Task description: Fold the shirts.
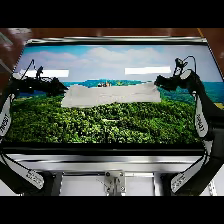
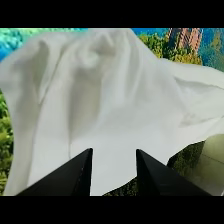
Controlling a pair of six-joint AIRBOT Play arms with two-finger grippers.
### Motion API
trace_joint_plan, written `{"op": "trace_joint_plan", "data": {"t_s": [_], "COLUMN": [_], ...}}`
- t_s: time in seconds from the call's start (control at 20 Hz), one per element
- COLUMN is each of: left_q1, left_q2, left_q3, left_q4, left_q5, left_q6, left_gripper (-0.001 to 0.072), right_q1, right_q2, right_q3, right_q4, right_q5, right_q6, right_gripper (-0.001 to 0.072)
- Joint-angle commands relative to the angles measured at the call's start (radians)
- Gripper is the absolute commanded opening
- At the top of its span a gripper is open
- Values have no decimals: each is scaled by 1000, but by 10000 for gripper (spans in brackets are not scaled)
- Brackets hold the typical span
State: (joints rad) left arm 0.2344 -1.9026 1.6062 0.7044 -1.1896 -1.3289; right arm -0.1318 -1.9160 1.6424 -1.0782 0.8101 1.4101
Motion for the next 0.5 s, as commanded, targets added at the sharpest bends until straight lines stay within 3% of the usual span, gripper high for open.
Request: {"op": "trace_joint_plan", "data": {"t_s": [0.0, 0.05, 0.35, 0.4, 0.45], "left_q1": [25, 24, -9, -18, -26], "left_q2": [-5, 0, 51, 63, 71], "left_q3": [40, 42, 42, 42, 42], "left_q4": [-2, -3, -63, -103, -143], "left_q5": [-144, -166, -211, -210, -209], "left_q6": [-1, 4, 61, 79, 103], "left_gripper": [356, 355, 355, 355, 355], "right_q1": [-46, -56, -45, -39, -34], "right_q2": [2, -14, -135, -143, -145], "right_q3": [10, 10, 10, 10, 10], "right_q4": [5, 19, 263, 274, 275], "right_q5": [39, 73, 210, 219, 230], "right_q6": [37, 58, 32, 33, 33], "right_gripper": [621, 675, 674, 644, 498]}}
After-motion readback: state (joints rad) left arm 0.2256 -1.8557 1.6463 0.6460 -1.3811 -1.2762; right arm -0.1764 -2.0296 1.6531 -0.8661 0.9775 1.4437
